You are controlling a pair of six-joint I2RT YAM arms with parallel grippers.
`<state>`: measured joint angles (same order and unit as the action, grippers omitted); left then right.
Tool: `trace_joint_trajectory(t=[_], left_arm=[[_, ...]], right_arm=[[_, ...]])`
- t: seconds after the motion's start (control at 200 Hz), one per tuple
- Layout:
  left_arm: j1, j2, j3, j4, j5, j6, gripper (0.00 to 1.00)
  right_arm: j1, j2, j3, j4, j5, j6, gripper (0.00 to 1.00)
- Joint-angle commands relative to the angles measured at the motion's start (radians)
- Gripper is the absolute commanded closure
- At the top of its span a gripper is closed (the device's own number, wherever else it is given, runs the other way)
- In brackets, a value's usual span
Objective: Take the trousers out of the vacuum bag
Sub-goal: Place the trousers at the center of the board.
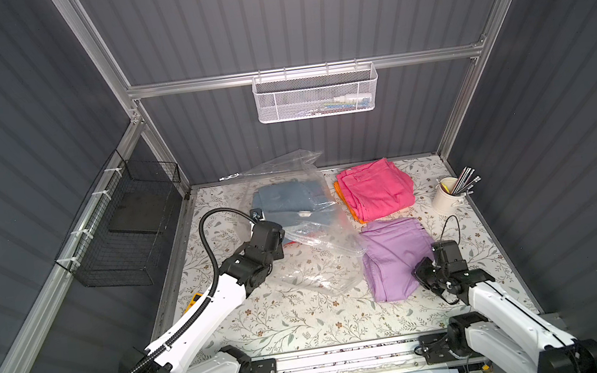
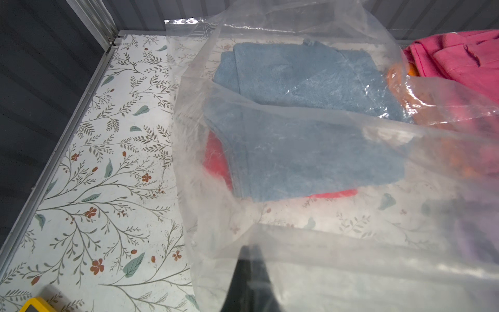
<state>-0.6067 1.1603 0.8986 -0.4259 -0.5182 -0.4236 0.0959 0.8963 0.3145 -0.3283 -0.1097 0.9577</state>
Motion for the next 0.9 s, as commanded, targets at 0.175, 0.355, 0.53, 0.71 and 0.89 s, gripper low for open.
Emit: trace_joint_trajectory(t=[0.175, 0.355, 0.53, 0.71, 0.89], left_arm=[[0.007, -0.007, 0.031, -0.003, 0.014, -0.007, 1.00], [0.007, 0.005, 0.042, -0.001, 0.018, 0.001, 1.00], [0.008, 0.004, 0.042, 0.001, 0.013, 0.008, 1.00], [0.008, 0.003, 0.036, 0.003, 0.020, 0.008, 1.00], [0.008, -0.005, 0.034, 0.005, 0.018, 0.005, 1.00]], right_arm=[[-0.002, -0.100, 0.071, -0.052, 0.000, -0.034, 0.21], [-0.002, -0.372, 0.167, -0.368, 0.106, -0.055, 0.05], [-0.001, -0.459, 0.328, -0.528, 0.183, -0.102, 0.01], [0.001, -0.331, 0.420, -0.439, 0.059, -0.156, 0.01], [0.050, -0.170, 0.320, -0.230, -0.006, -0.118, 0.01]])
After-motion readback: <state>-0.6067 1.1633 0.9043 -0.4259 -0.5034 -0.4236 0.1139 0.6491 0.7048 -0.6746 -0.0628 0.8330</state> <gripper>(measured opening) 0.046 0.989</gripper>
